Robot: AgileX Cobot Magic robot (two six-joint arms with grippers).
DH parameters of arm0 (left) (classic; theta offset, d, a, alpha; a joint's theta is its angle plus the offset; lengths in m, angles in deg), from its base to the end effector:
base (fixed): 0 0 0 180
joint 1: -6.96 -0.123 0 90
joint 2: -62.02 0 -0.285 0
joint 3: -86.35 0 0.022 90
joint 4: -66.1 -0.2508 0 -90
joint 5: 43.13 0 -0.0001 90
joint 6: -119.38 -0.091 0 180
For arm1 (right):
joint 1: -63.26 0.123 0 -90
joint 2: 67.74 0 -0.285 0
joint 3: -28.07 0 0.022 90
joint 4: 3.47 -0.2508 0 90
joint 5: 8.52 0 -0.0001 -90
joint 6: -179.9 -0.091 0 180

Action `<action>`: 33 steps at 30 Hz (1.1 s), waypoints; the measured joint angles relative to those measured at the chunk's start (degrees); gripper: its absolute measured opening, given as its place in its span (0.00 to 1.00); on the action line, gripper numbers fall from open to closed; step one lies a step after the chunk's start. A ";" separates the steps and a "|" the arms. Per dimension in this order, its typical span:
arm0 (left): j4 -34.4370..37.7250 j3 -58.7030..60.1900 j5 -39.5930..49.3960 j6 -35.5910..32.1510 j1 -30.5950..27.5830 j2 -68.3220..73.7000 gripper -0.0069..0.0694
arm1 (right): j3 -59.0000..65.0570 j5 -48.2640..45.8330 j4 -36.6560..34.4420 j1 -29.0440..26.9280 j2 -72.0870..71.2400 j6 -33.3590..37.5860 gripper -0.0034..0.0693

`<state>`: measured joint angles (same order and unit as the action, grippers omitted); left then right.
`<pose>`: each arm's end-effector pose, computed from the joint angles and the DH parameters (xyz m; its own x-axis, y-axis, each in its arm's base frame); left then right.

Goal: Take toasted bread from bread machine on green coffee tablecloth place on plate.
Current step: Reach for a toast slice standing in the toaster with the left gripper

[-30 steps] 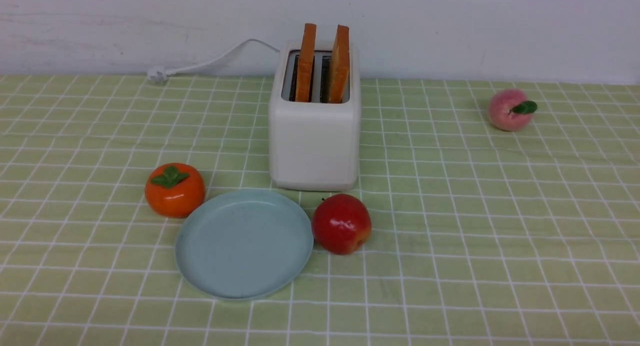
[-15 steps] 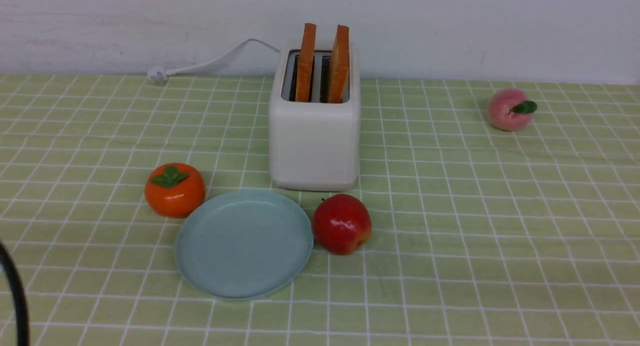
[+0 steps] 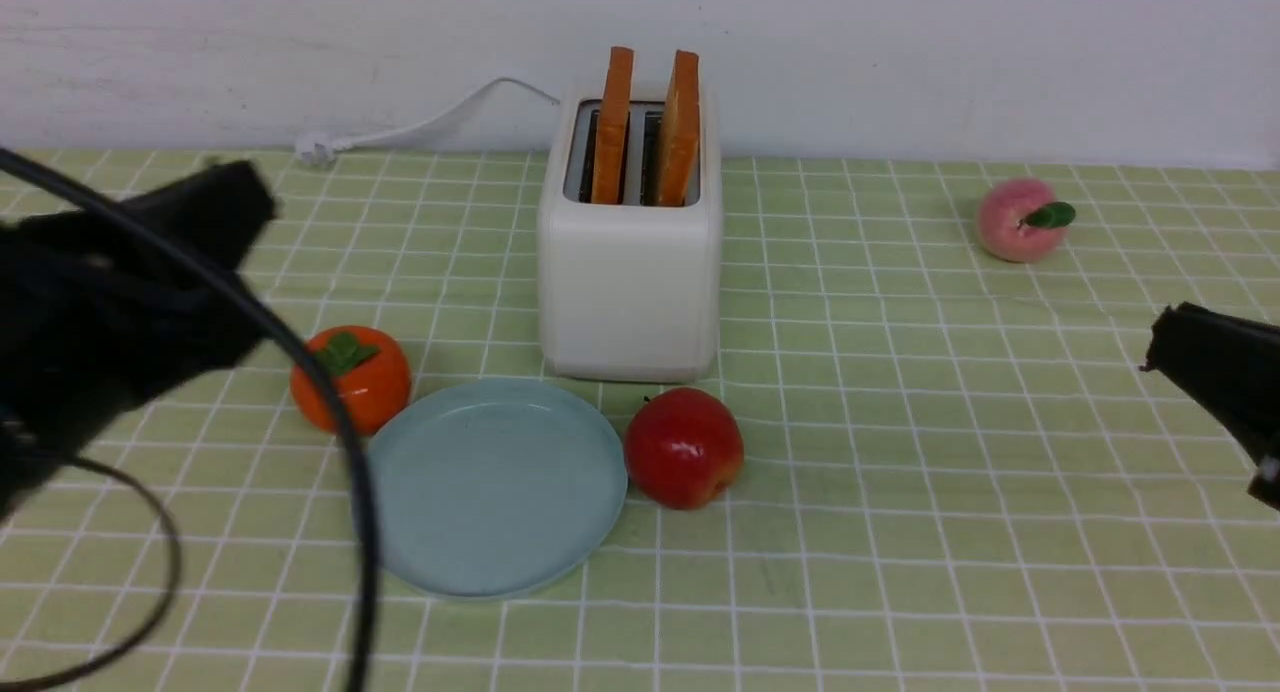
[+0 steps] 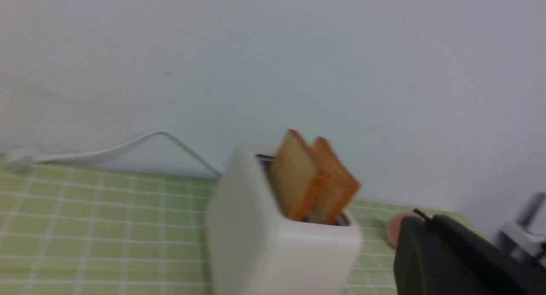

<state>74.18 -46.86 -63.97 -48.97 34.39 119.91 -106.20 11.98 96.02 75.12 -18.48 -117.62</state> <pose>0.1682 -0.0822 0.3315 -0.0497 -0.3444 -0.9375 0.4232 0.8430 -0.3321 0.1406 0.0616 0.3264 -0.2960 0.2246 -0.9284 -0.4597 0.8185 0.3446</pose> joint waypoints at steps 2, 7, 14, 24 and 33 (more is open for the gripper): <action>-0.05 -0.87 -6.19 -0.73 3.81 5.03 0.07 | -0.03 0.45 0.00 0.00 -0.65 0.00 0.06; -0.05 -7.59 -12.30 -1.07 6.46 20.34 0.13 | -0.20 1.93 0.00 0.00 -4.16 0.66 0.07; -0.05 -17.05 -16.99 -1.24 6.46 34.78 0.43 | -0.20 2.51 0.12 0.00 -8.77 2.48 0.07; 5.77 -28.15 -18.44 -12.80 6.46 47.69 0.63 | -0.20 4.51 0.12 0.00 -10.05 2.89 0.08; 20.43 -38.67 -18.44 -27.83 6.46 56.53 0.64 | -0.20 5.82 0.12 0.00 -10.05 4.47 0.09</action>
<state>94.61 -85.53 -82.41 -76.80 40.85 176.44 -106.40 17.79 96.15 75.12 -28.54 -113.16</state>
